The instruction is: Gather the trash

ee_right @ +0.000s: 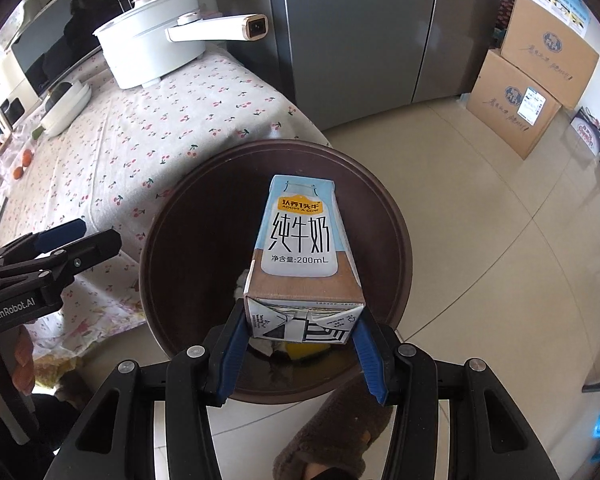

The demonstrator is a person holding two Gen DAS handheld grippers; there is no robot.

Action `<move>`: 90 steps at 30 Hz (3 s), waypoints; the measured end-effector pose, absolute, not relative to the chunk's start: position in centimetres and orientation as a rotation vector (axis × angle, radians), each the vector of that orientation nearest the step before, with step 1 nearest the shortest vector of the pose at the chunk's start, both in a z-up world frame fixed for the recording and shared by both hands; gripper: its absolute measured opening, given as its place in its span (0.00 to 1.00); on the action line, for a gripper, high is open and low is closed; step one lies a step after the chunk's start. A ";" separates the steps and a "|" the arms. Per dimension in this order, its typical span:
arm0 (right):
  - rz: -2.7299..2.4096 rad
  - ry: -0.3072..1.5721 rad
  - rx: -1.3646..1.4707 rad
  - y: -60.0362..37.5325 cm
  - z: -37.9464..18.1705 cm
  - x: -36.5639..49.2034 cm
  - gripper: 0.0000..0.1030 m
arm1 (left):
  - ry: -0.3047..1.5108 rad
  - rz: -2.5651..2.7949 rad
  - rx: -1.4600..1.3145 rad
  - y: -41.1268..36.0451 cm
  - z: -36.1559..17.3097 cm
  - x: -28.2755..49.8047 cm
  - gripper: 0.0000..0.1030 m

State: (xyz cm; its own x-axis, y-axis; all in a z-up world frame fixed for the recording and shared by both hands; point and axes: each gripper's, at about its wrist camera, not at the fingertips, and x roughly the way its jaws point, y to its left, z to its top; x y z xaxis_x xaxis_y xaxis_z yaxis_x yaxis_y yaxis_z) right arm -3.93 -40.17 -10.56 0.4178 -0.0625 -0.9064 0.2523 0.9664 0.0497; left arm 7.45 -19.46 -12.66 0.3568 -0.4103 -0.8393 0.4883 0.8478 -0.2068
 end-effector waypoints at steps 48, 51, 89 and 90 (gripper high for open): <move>-0.216 0.792 0.001 -25.9 -3.6 -5.1 1.00 | 0.820 -0.100 -0.003 -3.1 -6.2 0.0 0.99; -0.225 0.785 0.001 -26.0 -3.5 -5.3 1.00 | 0.819 -0.101 -0.011 -3.0 -6.1 0.0 0.99; -0.252 0.741 0.006 -26.9 -3.3 -6.3 1.00 | 0.776 -0.120 0.044 -4.5 -5.8 -1.1 0.99; -0.252 0.742 0.006 -27.0 -3.3 -6.3 1.00 | 0.776 -0.120 0.044 -4.5 -5.8 -1.1 0.99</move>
